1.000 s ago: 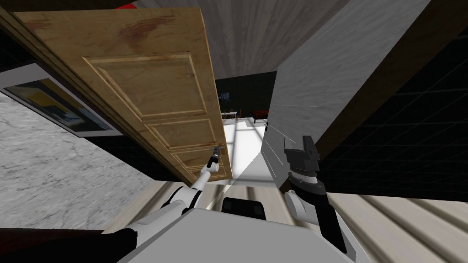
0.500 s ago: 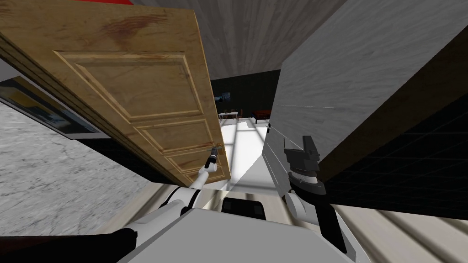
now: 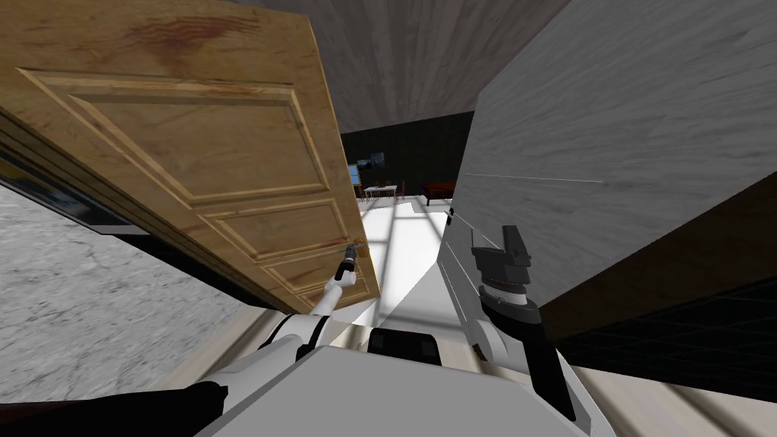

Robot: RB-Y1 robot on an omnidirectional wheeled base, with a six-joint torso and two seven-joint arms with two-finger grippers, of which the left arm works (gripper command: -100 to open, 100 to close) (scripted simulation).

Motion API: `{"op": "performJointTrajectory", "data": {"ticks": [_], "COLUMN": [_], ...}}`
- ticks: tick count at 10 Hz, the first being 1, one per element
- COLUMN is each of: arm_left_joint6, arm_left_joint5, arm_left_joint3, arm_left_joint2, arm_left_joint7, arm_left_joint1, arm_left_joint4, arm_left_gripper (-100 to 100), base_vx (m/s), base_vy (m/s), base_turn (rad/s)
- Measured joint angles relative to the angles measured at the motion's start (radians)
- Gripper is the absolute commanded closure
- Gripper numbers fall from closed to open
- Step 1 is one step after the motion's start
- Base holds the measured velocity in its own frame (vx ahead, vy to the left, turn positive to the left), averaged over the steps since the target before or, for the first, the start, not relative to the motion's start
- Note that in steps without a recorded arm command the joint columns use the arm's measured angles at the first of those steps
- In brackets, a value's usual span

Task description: Push the door open

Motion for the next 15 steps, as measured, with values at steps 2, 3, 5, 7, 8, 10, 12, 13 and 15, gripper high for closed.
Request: {"op": "performJointTrajectory", "data": {"ticks": [2, 3, 5, 7, 8, 10, 12, 13, 15], "arm_left_joint6": [-0.016, -0.026, -0.039, -0.012, -0.015, -0.014, -0.013, -0.026, -0.031], "arm_left_joint5": [0.008, 0.011, 0.012, 0.017, 0.019, 0.027, 0.035, 0.036, 0.042], "arm_left_joint3": [0.027, 0.038, 0.040, 0.057, 0.061, 0.086, 0.112, 0.115, 0.136], "arm_left_joint2": [0.007, 0.011, 0.026, 0.019, 0.026, 0.034, 0.041, 0.053, 0.058], "arm_left_joint7": [-0.010, -0.014, -0.003, -0.018, -0.017, -0.027, -0.036, -0.034, -0.040], "arm_left_joint1": [-0.025, -0.029, -0.026, 0.003, 0.005, 0.001, 0.019, 0.000, 0.010], "arm_left_joint4": [0.047, 0.062, 0.066, 0.017, 0.032, 0.044, 0.023, 0.057, 0.053], "arm_left_gripper": [100, 100, 100, 100, 100, 100, 100, 100, 100], "base_vx": [0.194, 0.126, 0.015, 0.150, 0.159, 0.187, 0.179, 0.146, 0.196], "base_vy": [-0.090, -0.050, 0.002, -0.075, -0.103, -0.082, -0.082, -0.066, -0.076], "base_turn": [0.079, 0.019, -0.006, 0.067, 0.087, 0.080, 0.069, 0.049, 0.069]}}
